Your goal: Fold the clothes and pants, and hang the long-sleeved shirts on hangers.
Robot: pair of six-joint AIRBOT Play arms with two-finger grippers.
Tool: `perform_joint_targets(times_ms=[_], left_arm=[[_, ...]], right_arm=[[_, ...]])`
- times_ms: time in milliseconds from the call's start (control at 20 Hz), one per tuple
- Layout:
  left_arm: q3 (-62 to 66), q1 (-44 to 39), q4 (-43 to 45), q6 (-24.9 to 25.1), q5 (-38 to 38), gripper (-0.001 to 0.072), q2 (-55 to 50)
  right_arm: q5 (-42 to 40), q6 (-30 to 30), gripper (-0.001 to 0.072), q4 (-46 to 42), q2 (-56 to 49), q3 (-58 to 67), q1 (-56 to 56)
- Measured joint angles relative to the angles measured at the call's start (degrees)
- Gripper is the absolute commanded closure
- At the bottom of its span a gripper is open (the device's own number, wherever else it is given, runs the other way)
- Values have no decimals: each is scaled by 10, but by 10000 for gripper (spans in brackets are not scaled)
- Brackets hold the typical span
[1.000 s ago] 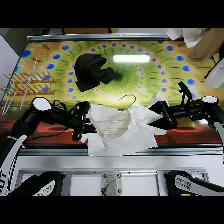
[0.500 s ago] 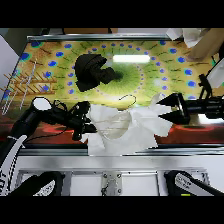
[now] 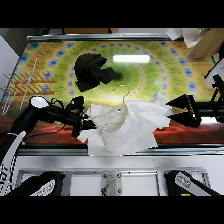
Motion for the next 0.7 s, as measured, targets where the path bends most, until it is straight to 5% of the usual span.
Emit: perform_joint_targets(times_ms=[700], left_arm=[[0, 12, -19, 11, -10, 690, -7]], right_arm=[[-31, -33, 4, 27, -66, -15, 60]])
